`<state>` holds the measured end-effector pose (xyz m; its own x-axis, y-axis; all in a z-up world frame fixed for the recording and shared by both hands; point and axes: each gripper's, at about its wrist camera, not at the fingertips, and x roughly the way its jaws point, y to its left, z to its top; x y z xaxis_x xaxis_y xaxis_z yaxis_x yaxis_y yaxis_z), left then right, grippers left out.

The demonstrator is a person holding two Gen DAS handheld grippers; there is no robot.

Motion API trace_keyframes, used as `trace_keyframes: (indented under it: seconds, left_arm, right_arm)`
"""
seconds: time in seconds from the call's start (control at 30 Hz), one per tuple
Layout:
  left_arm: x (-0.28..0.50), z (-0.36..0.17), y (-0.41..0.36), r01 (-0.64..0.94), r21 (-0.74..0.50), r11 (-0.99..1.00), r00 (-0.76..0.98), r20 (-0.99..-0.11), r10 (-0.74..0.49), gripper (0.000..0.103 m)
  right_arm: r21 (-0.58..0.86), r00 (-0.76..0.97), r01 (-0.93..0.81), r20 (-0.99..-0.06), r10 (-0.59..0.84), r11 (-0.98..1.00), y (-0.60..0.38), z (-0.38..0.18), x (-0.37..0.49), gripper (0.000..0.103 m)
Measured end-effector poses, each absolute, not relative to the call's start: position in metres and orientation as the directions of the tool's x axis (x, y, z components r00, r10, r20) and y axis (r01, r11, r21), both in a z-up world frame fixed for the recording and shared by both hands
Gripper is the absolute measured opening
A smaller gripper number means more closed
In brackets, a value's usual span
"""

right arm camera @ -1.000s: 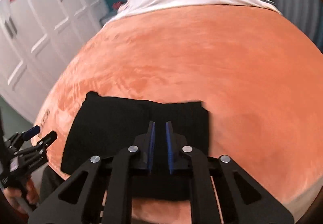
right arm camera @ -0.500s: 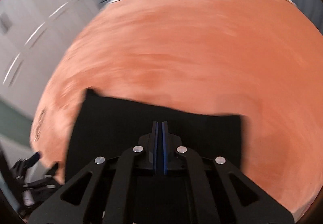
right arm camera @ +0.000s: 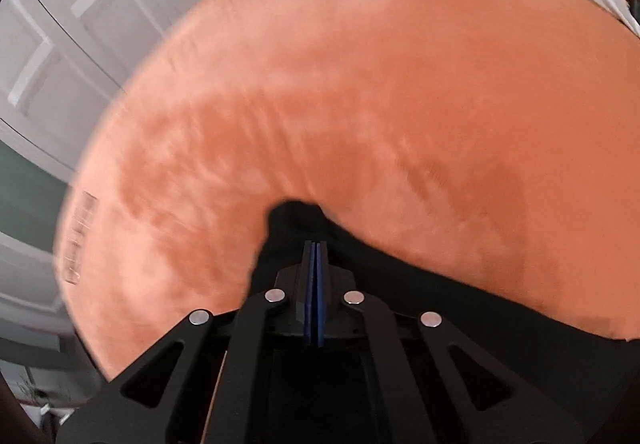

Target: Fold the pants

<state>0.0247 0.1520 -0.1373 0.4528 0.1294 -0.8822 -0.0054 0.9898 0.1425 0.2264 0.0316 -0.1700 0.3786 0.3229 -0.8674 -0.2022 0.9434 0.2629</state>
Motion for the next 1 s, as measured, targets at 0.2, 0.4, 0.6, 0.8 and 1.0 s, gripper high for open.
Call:
trace_keyframes:
  seconds: [0.2, 0.4, 0.6, 0.8, 1.0]
  left_arm:
    - [0.028, -0.135, 0.149, -0.011, 0.092, 0.996, 0.450, -0.889, 0.087, 0.079]
    - [0.022, -0.123, 0.113, 0.037, 0.158, 0.987, 0.486, -0.865, 0.120, 0.079]
    - [0.015, -0.115, 0.081, 0.071, 0.145, 0.987, 0.477, -0.874, 0.094, 0.083]
    - [0.007, -0.111, 0.062, 0.088, 0.183, 0.979, 0.484, -0.867, 0.119, 0.087]
    - [0.004, -0.106, 0.045, 0.110, 0.197, 0.974, 0.491, -0.863, 0.119, 0.087]
  right_arm:
    - [0.244, 0.489, -0.016, -0.844, 0.220, 0.970, -0.079, -0.154, 0.150, 0.004]
    - [0.239, 0.470, 0.201, -0.874, 0.121, 0.950, -0.182, -0.168, 0.095, 0.003]
    - [0.127, 0.474, 0.131, -0.879, 0.050, 0.983, -0.182, -0.171, 0.062, 0.007]
    - [0.248, 0.516, 0.227, -0.851, 0.100, 0.942, -0.212, -0.162, 0.017, 0.015]
    - [0.334, 0.538, 0.226, -0.826, 0.169, 0.915, -0.216, -0.160, 0.008, 0.032]
